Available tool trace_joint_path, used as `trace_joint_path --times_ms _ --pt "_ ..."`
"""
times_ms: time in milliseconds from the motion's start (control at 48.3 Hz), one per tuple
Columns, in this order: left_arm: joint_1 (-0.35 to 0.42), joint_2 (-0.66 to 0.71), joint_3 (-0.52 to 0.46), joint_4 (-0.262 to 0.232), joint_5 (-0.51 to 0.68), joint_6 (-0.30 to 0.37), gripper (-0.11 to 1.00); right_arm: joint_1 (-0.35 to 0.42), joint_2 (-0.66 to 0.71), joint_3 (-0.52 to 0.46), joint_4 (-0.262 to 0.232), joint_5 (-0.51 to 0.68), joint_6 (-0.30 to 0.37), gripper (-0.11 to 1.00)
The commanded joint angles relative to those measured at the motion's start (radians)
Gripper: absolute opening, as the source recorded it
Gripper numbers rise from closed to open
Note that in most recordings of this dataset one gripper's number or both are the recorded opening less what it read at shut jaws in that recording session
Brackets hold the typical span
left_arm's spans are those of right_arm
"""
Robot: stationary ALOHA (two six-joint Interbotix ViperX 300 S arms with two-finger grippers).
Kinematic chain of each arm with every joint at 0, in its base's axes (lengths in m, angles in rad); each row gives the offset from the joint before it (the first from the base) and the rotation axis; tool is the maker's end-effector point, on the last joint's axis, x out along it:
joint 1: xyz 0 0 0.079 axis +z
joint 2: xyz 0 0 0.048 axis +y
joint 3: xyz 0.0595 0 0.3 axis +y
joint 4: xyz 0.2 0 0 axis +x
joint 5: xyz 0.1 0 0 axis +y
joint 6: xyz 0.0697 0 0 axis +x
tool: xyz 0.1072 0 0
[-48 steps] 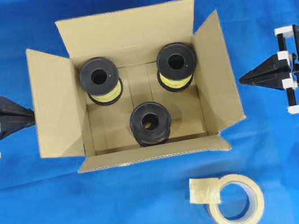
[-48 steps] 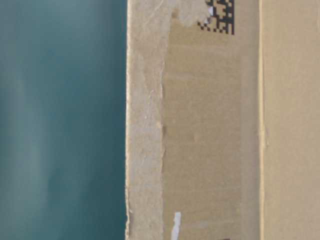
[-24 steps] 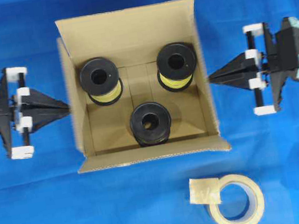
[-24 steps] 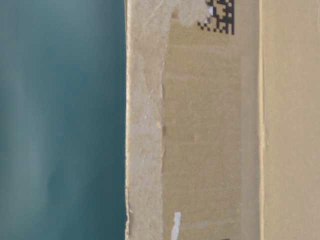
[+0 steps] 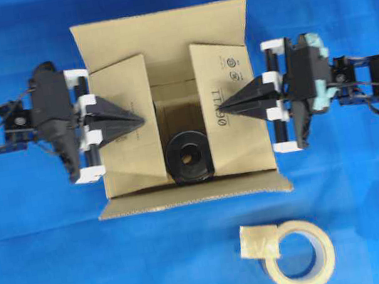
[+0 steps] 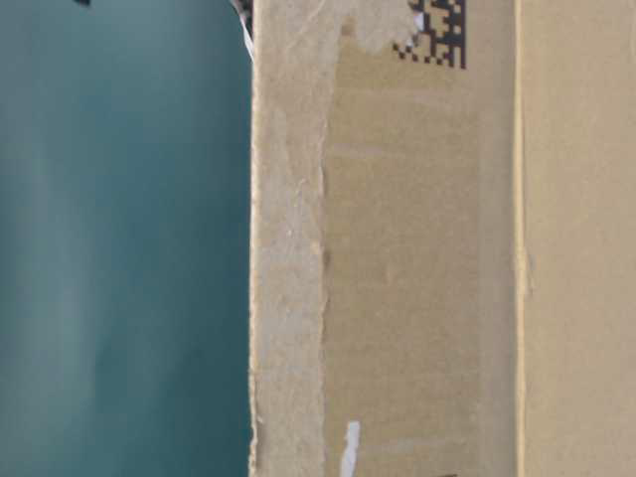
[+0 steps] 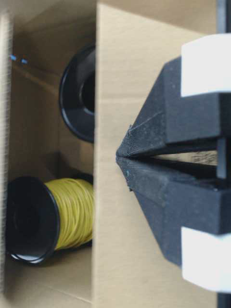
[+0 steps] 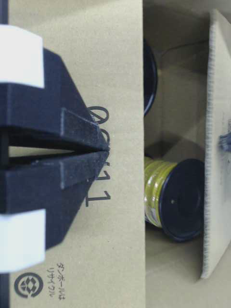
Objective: Close the cardboard box.
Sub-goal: 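Hold the side flaps down with both grippers, pressing them flat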
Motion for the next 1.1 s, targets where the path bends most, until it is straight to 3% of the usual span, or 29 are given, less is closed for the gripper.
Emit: trace_joint_path --times_ms 0,456,725,1077 --pt "0.005 0.038 -0.043 0.003 -0.005 0.003 0.0 -0.003 0.028 -0.034 0.003 -0.009 0.0 0.0" --pt "0.009 0.104 -0.072 0.002 -0.012 -0.002 0.0 -0.006 0.084 -0.038 0.009 -0.015 0.003 0.0" --pt "0.058 0.153 -0.16 0.003 -0.014 0.006 0.0 -0.006 0.084 -0.04 0.009 -0.018 0.009 0.0" --pt "0.14 0.242 -0.307 0.003 -0.02 0.109 0.0 0.003 0.084 -0.04 0.009 -0.018 0.011 0.0"
